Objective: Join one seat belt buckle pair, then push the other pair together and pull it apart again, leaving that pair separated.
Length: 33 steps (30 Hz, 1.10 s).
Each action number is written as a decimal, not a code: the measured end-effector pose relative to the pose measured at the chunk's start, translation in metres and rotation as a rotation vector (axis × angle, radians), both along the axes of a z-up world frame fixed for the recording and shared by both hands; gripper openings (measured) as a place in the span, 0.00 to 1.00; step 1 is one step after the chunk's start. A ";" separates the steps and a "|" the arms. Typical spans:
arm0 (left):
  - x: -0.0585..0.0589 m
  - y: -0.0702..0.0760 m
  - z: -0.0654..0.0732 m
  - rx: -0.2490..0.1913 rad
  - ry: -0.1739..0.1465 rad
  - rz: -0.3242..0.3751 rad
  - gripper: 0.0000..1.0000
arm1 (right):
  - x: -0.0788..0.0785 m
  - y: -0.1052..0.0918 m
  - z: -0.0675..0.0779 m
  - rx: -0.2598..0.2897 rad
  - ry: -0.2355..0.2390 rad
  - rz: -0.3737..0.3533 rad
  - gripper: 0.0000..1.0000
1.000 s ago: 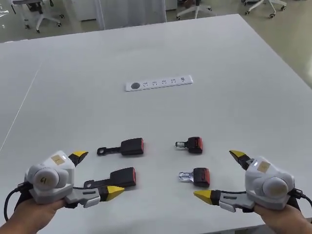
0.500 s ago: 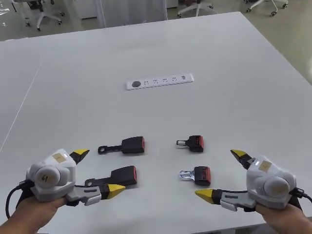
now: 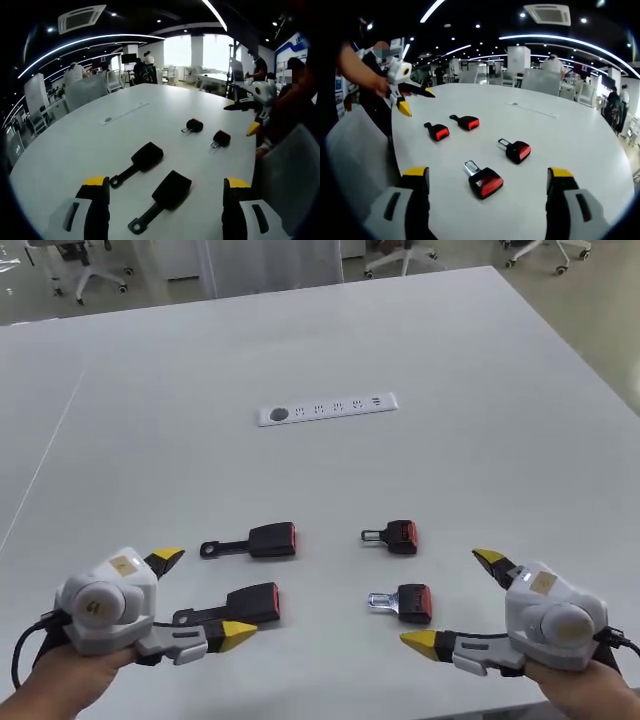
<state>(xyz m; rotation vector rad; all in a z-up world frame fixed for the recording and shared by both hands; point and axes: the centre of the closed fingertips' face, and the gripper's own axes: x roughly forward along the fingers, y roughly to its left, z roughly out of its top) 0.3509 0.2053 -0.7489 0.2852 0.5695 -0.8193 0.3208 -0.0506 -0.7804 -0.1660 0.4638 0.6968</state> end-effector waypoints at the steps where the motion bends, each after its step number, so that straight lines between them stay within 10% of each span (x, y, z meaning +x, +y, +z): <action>1: 0.000 -0.001 -0.001 0.001 0.001 -0.005 0.97 | 0.000 -0.001 -0.001 -0.004 0.001 0.002 0.99; 33: 0.014 -0.020 -0.039 0.090 0.058 -0.182 0.89 | 0.011 0.018 -0.032 -0.057 0.099 0.154 0.89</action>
